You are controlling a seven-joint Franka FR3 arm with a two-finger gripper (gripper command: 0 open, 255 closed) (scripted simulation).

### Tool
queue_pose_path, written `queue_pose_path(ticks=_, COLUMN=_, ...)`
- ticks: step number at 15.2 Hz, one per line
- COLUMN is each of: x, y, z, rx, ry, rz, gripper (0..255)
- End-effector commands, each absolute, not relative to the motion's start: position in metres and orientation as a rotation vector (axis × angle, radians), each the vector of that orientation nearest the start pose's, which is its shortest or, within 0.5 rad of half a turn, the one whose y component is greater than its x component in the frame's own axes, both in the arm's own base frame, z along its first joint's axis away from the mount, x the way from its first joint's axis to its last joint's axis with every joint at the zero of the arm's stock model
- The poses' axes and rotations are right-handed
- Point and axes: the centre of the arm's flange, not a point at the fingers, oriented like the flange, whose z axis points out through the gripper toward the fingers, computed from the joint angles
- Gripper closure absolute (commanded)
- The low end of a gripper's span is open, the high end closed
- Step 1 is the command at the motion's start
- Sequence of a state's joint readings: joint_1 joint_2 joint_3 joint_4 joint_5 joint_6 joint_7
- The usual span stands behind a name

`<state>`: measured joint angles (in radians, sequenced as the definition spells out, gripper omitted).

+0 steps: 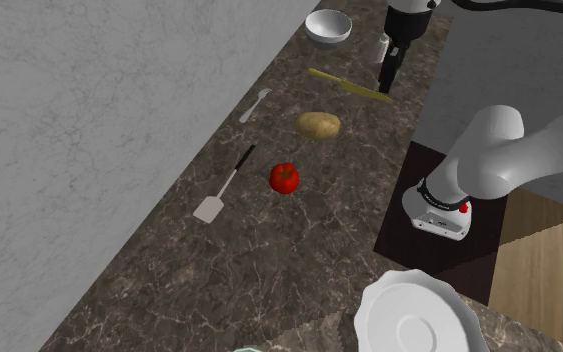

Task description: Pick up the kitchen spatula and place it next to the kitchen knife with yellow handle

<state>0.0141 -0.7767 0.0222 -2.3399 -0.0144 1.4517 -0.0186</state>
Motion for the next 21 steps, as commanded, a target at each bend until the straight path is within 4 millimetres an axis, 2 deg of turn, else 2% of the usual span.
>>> queue_pose_path(ticks=1, x=0.296, y=0.011, z=0.585, rx=-3.166, ry=-0.074, rz=0.177, gripper=0)
queue_pose_path(ticks=6, x=0.352, y=0.018, z=0.554, rx=-3.148, ry=-0.383, rz=0.169, gripper=0)
queue_pose_path(ticks=11, x=0.406, y=0.037, z=0.523, rx=-3.099, ry=-0.689, rz=0.159, gripper=0)
queue_pose_path(ticks=16, x=0.455, y=0.066, z=0.492, rx=-3.02, ry=-0.989, rz=0.148, gripper=0)
queue_pose_path(ticks=21, x=0.498, y=0.103, z=0.462, rx=-2.912, ry=-1.28, rz=0.135, gripper=0)
